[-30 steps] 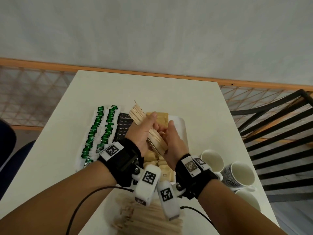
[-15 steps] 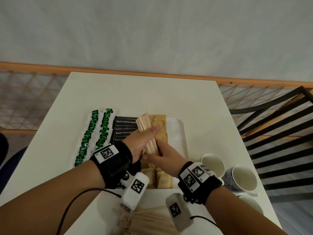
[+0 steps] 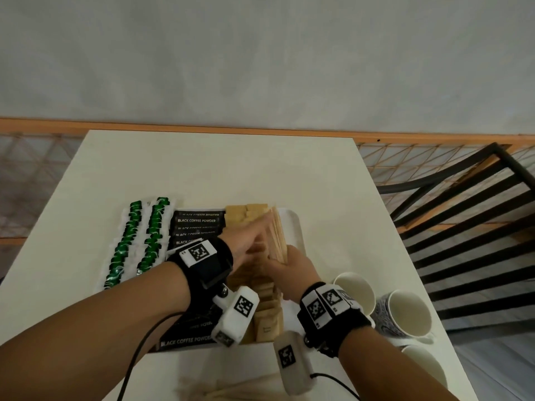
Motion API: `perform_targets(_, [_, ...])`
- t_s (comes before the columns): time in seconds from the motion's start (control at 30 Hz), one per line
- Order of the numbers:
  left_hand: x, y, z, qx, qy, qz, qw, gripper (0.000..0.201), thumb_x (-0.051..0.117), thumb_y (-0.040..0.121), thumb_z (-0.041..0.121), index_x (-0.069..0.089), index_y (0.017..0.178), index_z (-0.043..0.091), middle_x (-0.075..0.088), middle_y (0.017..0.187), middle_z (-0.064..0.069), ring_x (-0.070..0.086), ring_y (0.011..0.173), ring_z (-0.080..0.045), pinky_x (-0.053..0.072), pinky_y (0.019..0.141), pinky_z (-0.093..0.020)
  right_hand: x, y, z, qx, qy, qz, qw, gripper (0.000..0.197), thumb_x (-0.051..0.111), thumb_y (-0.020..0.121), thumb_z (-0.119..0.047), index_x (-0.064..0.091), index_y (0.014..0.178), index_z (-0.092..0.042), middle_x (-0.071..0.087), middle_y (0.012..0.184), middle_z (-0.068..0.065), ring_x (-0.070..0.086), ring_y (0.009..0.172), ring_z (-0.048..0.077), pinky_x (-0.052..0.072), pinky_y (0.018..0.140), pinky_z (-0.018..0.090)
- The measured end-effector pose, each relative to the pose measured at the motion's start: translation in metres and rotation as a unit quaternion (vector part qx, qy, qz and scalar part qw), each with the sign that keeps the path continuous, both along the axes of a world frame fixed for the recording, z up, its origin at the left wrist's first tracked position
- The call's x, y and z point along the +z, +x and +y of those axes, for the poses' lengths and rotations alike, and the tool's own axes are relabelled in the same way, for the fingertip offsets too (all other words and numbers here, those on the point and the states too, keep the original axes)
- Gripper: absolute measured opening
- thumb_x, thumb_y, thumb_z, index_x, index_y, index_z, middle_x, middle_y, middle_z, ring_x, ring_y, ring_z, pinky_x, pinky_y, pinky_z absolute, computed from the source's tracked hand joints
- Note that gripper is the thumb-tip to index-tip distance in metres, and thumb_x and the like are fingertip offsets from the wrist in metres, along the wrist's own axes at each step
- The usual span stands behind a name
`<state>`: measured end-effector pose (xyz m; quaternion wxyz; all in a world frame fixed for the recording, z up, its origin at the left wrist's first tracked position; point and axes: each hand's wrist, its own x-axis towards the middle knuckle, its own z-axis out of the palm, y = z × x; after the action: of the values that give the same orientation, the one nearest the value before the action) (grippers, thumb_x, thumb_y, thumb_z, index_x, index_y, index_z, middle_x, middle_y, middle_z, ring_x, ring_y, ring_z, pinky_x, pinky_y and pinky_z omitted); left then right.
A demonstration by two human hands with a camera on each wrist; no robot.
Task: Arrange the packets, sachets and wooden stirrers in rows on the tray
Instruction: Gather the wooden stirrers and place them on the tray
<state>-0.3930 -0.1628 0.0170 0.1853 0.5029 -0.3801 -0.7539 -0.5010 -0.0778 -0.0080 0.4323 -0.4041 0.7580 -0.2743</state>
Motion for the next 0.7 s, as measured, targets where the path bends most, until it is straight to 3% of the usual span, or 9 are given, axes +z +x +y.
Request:
perform_targets(0.1, [-0.006, -0.004, -0.02, 0.006, -0.041, -0.034, 0.999, 0.038, 0.053, 0.096, 0.019, 0.049, 0.132, 0.006, 0.059, 0.12, -0.006, 0.058, 0.108, -0.02, 0.048, 0.092, -0.03, -0.003, -0.013, -0.008, -0.029, 0.071, 0.048, 0.996, 0.027, 0.053, 0.083, -0.034, 0.048, 0.096, -0.011, 0.062, 0.085, 0.009, 0.061, 0.065, 0.025, 0.051, 0.053, 0.03])
perform_targets(0.17, [-0.008, -0.009, -0.036, -0.01, -0.077, -0.059, 0.995, 0.031, 0.048, 0.097, 0.008, 0.053, 0.127, 0.007, 0.066, 0.092, 0.002, 0.062, 0.084, -0.008, 0.048, 0.077, -0.02, -0.007, -0.017, -0.012, -0.018, 0.104, 0.075, 0.992, 0.028, 0.052, 0.083, -0.033, 0.047, 0.099, -0.011, 0.062, 0.085, 0.01, 0.064, 0.065, 0.026, 0.051, 0.053, 0.03])
perform_targets(0.23, [-0.009, -0.015, -0.05, -0.057, -0.115, -0.094, 0.987, 0.03, 0.047, 0.097, 0.007, 0.055, 0.126, 0.004, 0.059, 0.078, 0.009, 0.056, 0.07, -0.005, 0.047, 0.073, -0.02, -0.011, -0.018, -0.016, -0.011, 0.119, 0.107, 0.987, 0.032, 0.052, 0.084, -0.038, 0.049, 0.1, -0.01, 0.063, 0.087, 0.009, 0.066, 0.073, 0.029, 0.055, 0.06, 0.033])
perform_targets(0.37, [-0.015, -0.031, -0.064, -0.136, -0.16, -0.161, 0.964, 0.036, 0.048, 0.095, 0.007, 0.053, 0.131, 0.006, 0.05, 0.084, 0.01, 0.047, 0.074, -0.004, 0.045, 0.084, -0.025, -0.014, -0.015, -0.023, -0.019, 0.133, 0.16, 0.978, 0.046, 0.047, 0.088, -0.052, 0.054, 0.105, -0.01, 0.066, 0.089, 0.009, 0.065, 0.074, 0.026, 0.052, 0.061, 0.03])
perform_targets(0.43, [-0.016, -0.039, -0.066, -0.174, -0.194, -0.19, 0.946, 0.036, 0.047, 0.096, 0.008, 0.053, 0.131, 0.006, 0.057, 0.094, 0.004, 0.048, 0.074, -0.006, 0.043, 0.077, -0.018, -0.014, -0.015, -0.025, -0.025, 0.132, 0.172, 0.976, 0.041, 0.05, 0.089, -0.045, 0.051, 0.109, -0.01, 0.064, 0.098, 0.009, 0.062, 0.081, 0.027, 0.049, 0.064, 0.031])
perform_targets(0.5, [-0.015, -0.046, -0.066, -0.21, -0.219, -0.219, 0.927, 0.036, 0.044, 0.097, 0.008, 0.052, 0.132, 0.005, 0.06, 0.119, -0.009, 0.051, 0.086, -0.014, 0.038, 0.065, -0.012, -0.012, -0.015, -0.025, -0.03, 0.129, 0.182, 0.974, 0.035, 0.053, 0.088, -0.035, 0.046, 0.111, -0.01, 0.062, 0.103, 0.01, 0.06, 0.086, 0.027, 0.049, 0.069, 0.033])
perform_targets(0.57, [-0.016, -0.052, -0.066, -0.228, -0.229, -0.234, 0.917, 0.037, 0.043, 0.097, 0.007, 0.052, 0.133, 0.005, 0.055, 0.133, -0.016, 0.054, 0.102, -0.022, 0.037, 0.061, -0.011, -0.009, -0.014, -0.024, -0.028, 0.126, 0.193, 0.973, 0.033, 0.053, 0.088, -0.031, 0.041, 0.11, -0.011, 0.06, 0.104, 0.009, 0.057, 0.085, 0.026, 0.048, 0.071, 0.034])
perform_targets(0.63, [-0.015, -0.057, -0.067, -0.239, -0.237, -0.247, 0.909, 0.036, 0.043, 0.097, 0.008, 0.052, 0.132, 0.005, 0.053, 0.135, -0.017, 0.054, 0.119, -0.028, 0.043, 0.07, -0.018, -0.007, -0.014, -0.022, -0.016, 0.121, 0.217, 0.968, 0.036, 0.052, 0.089, -0.034, 0.042, 0.113, -0.01, 0.059, 0.107, 0.008, 0.059, 0.091, 0.026, 0.049, 0.076, 0.035])
perform_targets(0.7, [-0.014, -0.06, -0.068, -0.251, -0.244, -0.261, 0.899, 0.036, 0.043, 0.097, 0.008, 0.054, 0.131, 0.005, 0.054, 0.134, -0.017, 0.051, 0.123, -0.03, 0.044, 0.089, -0.028, -0.006, -0.014, -0.02, 0.003, 0.113, 0.248, 0.962, 0.04, 0.05, 0.09, -0.038, 0.043, 0.117, -0.009, 0.057, 0.113, 0.009, 0.059, 0.101, 0.027, 0.048, 0.081, 0.035])
